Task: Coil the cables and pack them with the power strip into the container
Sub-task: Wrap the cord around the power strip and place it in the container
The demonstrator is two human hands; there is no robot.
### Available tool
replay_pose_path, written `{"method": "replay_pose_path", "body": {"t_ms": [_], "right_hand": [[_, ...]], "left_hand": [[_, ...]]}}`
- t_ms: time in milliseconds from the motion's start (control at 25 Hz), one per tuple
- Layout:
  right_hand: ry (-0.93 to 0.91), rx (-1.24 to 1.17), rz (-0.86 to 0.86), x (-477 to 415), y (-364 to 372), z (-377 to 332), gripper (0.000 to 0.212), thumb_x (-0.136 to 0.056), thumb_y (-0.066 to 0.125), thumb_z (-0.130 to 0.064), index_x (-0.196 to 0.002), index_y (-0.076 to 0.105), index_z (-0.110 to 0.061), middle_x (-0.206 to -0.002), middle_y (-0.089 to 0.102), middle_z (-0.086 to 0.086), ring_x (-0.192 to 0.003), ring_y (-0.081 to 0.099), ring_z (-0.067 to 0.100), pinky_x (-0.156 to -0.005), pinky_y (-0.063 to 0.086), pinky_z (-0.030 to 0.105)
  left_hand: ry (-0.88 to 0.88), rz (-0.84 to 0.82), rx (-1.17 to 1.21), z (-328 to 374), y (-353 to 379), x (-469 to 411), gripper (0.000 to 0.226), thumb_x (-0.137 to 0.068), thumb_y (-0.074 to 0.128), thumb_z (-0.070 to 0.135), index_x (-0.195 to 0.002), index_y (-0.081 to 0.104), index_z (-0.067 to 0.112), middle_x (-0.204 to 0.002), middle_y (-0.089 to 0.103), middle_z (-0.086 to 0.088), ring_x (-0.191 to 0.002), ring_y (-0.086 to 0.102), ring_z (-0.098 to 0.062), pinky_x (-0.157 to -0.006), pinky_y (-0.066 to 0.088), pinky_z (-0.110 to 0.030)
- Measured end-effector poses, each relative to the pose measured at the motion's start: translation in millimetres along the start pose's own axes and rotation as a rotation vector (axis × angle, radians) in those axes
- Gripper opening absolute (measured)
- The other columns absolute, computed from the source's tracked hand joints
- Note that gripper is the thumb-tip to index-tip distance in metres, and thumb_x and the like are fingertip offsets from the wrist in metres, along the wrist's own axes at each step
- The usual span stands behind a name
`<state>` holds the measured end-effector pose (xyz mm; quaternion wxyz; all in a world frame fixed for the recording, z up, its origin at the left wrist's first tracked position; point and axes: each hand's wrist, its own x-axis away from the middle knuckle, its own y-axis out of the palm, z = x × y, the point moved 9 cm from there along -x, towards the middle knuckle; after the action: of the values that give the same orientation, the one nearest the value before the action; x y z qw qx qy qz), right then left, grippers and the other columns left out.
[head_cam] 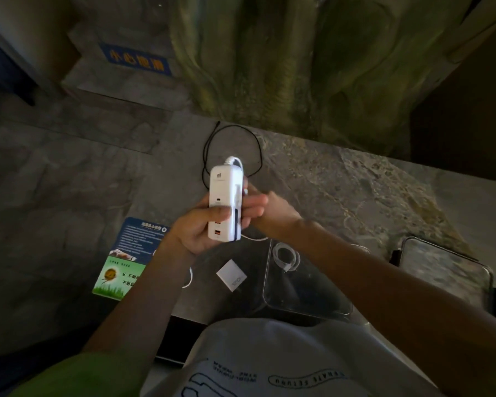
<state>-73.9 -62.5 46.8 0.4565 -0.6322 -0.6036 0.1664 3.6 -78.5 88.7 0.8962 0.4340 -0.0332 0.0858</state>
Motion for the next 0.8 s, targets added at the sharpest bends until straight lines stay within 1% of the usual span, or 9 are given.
{"method": "replay_pose_path", "body": {"t_ms": [80,120,200,320,440,520,600,720,800], "right_hand": [[-0.045,0.153,-0.105,2.4,20.4,-18.8,0.03,-0.099,0.044,-0.026,-0.126,0.052,-0.015,-0.113,0.064,0.01,-0.1,0.064,0.03,-0.086,0.054,0.045],[-0.086,0.203,-0.114,3.5,25.9,-28.3,0.031,-0.099,0.044,-0.025,-0.127,0.052,-0.013,-0.116,0.063,0.012,-0.1,0.064,0.031,-0.087,0.054,0.046],[-0.153,0.263,-0.079,7.3,26.0,-41.3,0.032,-0.101,0.041,-0.027,-0.129,0.05,-0.013,-0.114,0.064,0.013,-0.096,0.065,0.031,-0.084,0.055,0.045],[-0.139,0.221,-0.051,13.3,13.0,-37.7,0.031,-0.104,0.034,-0.034,-0.128,0.044,-0.018,-0.098,0.066,0.011,-0.082,0.066,0.027,-0.074,0.056,0.041],[-0.128,0.054,-0.06,21.8,-2.0,-31.9,0.016,-0.102,0.041,-0.028,-0.11,0.052,-0.021,-0.086,0.061,0.001,-0.074,0.061,0.015,-0.071,0.054,0.035],[-0.151,-0.069,-0.075,27.2,-11.2,-32.8,0.012,-0.1,0.048,-0.023,-0.105,0.058,-0.02,-0.084,0.061,-0.004,-0.071,0.06,0.006,-0.068,0.049,0.026],[-0.157,-0.22,-0.122,32.5,-15.3,-33.9,0.011,-0.099,0.053,-0.022,-0.104,0.061,-0.017,-0.082,0.065,-0.003,-0.066,0.064,0.004,-0.064,0.05,0.019],[-0.134,-0.531,-0.104,33.7,-28.6,-32.1,0.009,-0.095,0.059,-0.017,-0.097,0.064,-0.009,-0.074,0.066,0.008,-0.064,0.064,0.015,-0.067,0.055,0.029],[-0.176,-0.507,-0.097,34.1,-35.5,-34.6,0.006,-0.094,0.061,-0.017,-0.093,0.064,-0.012,-0.068,0.064,0.004,-0.062,0.061,0.013,-0.064,0.052,0.027]], "left_hand": [[0.061,-0.184,0.19,6.5,17.9,-4.0,0.059,-0.085,0.064,0.001,-0.139,0.046,0.015,-0.141,0.05,-0.019,-0.13,0.049,-0.028,-0.1,0.047,-0.03],[0.087,-0.189,0.221,10.4,18.6,-6.4,0.067,-0.085,0.062,-0.003,-0.145,0.037,0.015,-0.147,0.042,-0.02,-0.136,0.041,-0.03,-0.104,0.045,-0.032],[0.123,-0.056,0.127,18.1,4.3,-9.4,0.084,-0.079,0.069,-0.002,-0.149,0.027,0.019,-0.153,0.032,-0.019,-0.142,0.032,-0.03,-0.108,0.041,-0.034],[0.16,0.109,-0.012,32.9,-20.8,-3.2,0.099,-0.07,0.079,0.004,-0.151,0.024,0.02,-0.153,0.033,-0.02,-0.14,0.035,-0.03,-0.111,0.036,-0.036],[0.167,0.241,-0.118,43.8,-43.6,7.6,0.104,-0.06,0.087,0.008,-0.148,0.032,0.021,-0.148,0.042,-0.017,-0.136,0.043,-0.027,-0.109,0.038,-0.038],[0.177,0.303,-0.158,49.4,-52.9,13.7,0.101,-0.056,0.088,0.006,-0.143,0.04,0.023,-0.145,0.047,-0.013,-0.134,0.046,-0.025,-0.107,0.041,-0.038],[0.204,0.395,-0.199,56.1,-60.5,20.3,0.088,-0.06,0.081,-0.002,-0.136,0.048,0.026,-0.141,0.052,-0.011,-0.131,0.049,-0.023,-0.106,0.043,-0.039],[0.194,0.573,-0.393,69.3,-66.4,31.2,0.067,-0.072,0.069,-0.013,-0.126,0.054,0.023,-0.128,0.062,-0.006,-0.123,0.057,-0.022,-0.096,0.051,-0.036],[0.149,0.675,-0.534,77.9,-71.2,40.1,0.062,-0.075,0.068,-0.012,-0.126,0.053,0.02,-0.119,0.065,-0.004,-0.116,0.061,-0.021,-0.085,0.054,-0.035]]}}
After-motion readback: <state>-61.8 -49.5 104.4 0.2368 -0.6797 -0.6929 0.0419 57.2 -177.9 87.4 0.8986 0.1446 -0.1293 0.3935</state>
